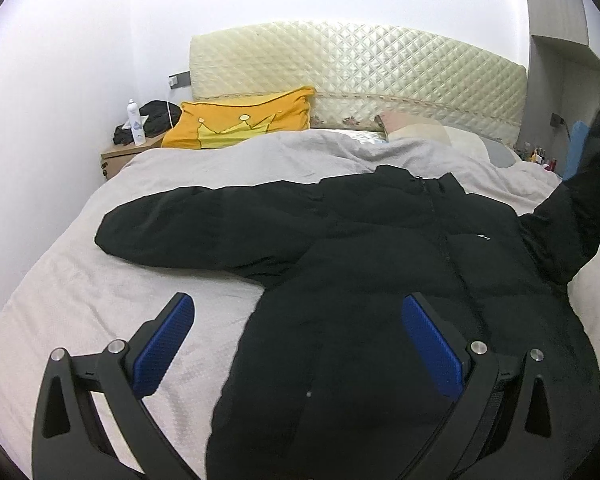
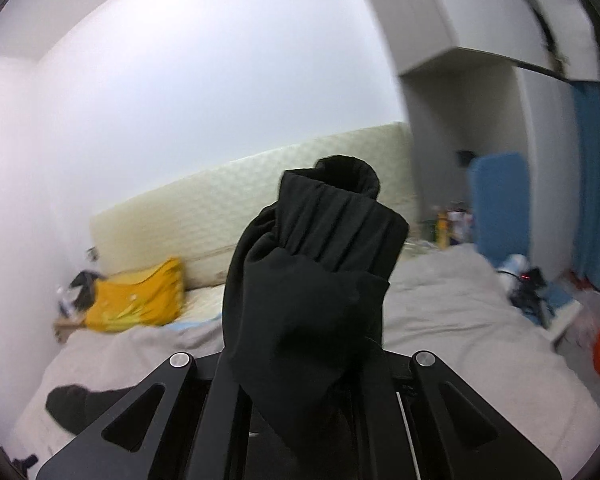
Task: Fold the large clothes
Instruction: 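Carry the sleeve across the jacket body and open the right gripper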
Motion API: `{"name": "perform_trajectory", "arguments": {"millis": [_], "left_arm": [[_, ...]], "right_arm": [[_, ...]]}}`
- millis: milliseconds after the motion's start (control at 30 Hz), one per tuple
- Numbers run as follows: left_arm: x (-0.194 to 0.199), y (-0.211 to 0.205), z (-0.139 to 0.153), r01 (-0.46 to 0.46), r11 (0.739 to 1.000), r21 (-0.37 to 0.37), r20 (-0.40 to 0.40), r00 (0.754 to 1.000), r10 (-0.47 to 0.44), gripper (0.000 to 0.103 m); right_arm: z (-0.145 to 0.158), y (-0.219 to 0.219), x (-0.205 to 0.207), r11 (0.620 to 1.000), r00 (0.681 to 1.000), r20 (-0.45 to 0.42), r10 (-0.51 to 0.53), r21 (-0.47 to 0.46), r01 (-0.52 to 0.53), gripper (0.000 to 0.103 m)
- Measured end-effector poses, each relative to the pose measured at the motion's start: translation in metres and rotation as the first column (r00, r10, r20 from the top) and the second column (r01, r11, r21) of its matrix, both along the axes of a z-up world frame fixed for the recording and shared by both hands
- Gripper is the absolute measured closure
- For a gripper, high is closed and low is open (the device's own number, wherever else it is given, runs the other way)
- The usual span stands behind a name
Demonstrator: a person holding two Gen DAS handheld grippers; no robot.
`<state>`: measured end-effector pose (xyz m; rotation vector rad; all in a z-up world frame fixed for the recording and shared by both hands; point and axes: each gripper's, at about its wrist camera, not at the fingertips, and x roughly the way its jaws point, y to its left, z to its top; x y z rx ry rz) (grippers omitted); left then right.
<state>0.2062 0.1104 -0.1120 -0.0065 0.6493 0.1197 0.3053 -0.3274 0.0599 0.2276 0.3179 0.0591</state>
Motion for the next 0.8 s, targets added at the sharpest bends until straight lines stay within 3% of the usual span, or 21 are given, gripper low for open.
{"name": "perform_trajectory", "arguments": {"millis": [167,367,467,600,800], "left_arm": [[0.0,0.008,-0.004,-0.007,1.0,0.022,-0.004,1.0,0.007,0.0],[0.0,0.028,-0.005,-0.039,0.999,0.007,0.007,0.999,0.039,0.0],[0.003,0.041,-0.01,-0.056,0.998,-0.025,-0.006,0.998,0.056,0.0],[0.005,0.055,-0.015,-0.076,0.995,-0.071,-0.012,0.997,0.075,0.0],[0.005,0.066,-0.017,-0.095,0.989,-0.115,-0.004,0.995,0.095,0.0]], "right_arm": [[-0.017,0.085,0.026,0.989,0.99,-0.021,0.141,-0.029,-0.142,0.097],[-0.066,0.182,0.046,0.953,0.953,-0.096,0.288,-0.07,-0.295,0.096],[-0.106,0.23,0.056,0.929,0.929,-0.156,0.335,-0.112,-0.353,0.096],[-0.158,0.283,0.067,0.908,0.896,-0.228,0.381,-0.092,-0.409,0.095],[-0.218,0.321,0.07,0.894,0.866,-0.294,0.404,-0.072,-0.442,0.094]]}}
